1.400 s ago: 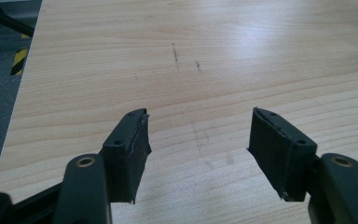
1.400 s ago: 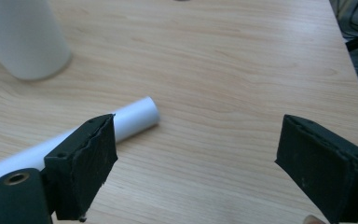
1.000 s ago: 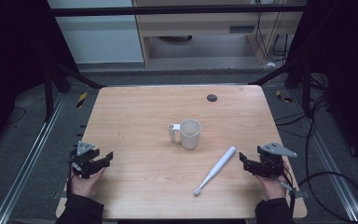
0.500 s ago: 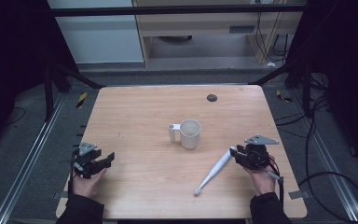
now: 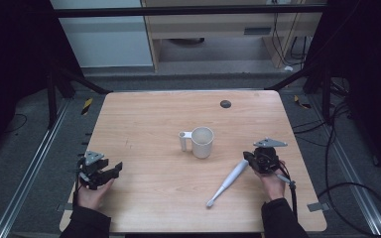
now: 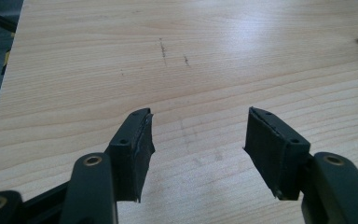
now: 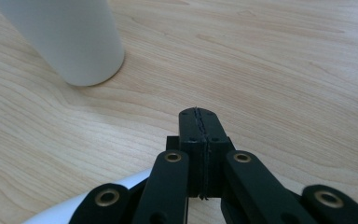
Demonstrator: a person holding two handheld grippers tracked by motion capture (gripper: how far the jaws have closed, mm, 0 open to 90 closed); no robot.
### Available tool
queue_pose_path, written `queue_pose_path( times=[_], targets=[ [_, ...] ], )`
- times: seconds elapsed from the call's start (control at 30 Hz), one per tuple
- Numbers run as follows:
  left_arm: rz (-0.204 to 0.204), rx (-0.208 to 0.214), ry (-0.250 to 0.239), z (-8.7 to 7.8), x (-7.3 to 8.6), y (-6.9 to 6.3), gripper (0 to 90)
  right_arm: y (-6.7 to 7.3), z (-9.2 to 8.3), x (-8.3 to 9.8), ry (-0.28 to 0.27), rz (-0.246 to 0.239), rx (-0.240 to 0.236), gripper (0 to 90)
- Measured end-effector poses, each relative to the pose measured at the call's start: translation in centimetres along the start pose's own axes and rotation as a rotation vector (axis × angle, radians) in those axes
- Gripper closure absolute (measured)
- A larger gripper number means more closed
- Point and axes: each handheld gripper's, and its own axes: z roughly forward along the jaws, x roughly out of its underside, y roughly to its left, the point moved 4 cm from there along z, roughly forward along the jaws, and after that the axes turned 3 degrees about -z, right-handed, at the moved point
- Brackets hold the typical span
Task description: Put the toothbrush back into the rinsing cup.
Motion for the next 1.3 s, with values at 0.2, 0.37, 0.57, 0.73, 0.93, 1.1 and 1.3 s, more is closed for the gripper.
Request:
queue_pose_path(
  times=[0.2,0.37,0.57,0.73,0.93,1.1,1.3],
  targets=[
    [0.002,0.002,0.0,0.0,0.0,0.0,40.6,-0.1,1.4,-0.3,0.017,-0.012,0.007,90.0],
    [0.003,0.003,0.001,0.0,0.0,0.0,40.7,-0.2,2.3,0.0,0.05,-0.024,0.021,90.0],
    [0.007,0.004,0.003,0.0,0.0,0.0,40.8,-0.5,2.6,0.3,0.077,-0.034,0.035,90.0],
    [0.008,0.005,0.003,0.0,0.0,0.0,40.8,-0.6,2.6,0.5,0.086,-0.041,0.043,89.9],
    [0.009,0.005,0.005,0.0,0.0,-0.1,40.8,-0.6,2.5,0.7,0.097,-0.048,0.049,89.9],
    [0.009,0.006,0.004,0.0,0.0,-0.1,40.9,-0.8,2.1,1.1,0.103,-0.05,0.055,89.9],
    [0.008,0.007,0.004,0.0,0.0,-0.1,41.1,-1.0,1.5,1.4,0.108,-0.052,0.066,89.8]
  ],
)
